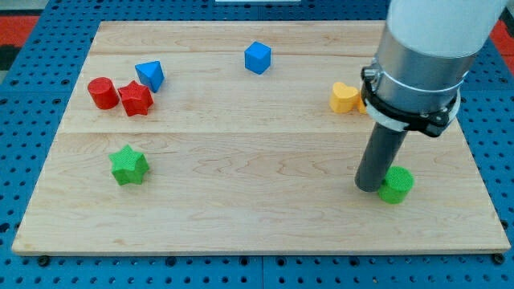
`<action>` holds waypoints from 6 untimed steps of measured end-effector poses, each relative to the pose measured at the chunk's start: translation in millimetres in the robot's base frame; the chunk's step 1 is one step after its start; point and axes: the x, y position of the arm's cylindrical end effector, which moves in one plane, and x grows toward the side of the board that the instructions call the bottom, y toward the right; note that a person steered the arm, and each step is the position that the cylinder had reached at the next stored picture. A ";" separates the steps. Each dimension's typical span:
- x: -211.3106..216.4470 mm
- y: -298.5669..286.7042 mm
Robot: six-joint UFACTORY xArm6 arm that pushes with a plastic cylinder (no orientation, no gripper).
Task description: Point at the green star
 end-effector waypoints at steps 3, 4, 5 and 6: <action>-5.8 7.7; 6.6 -73.5; 51.1 -118.1; 67.3 -203.9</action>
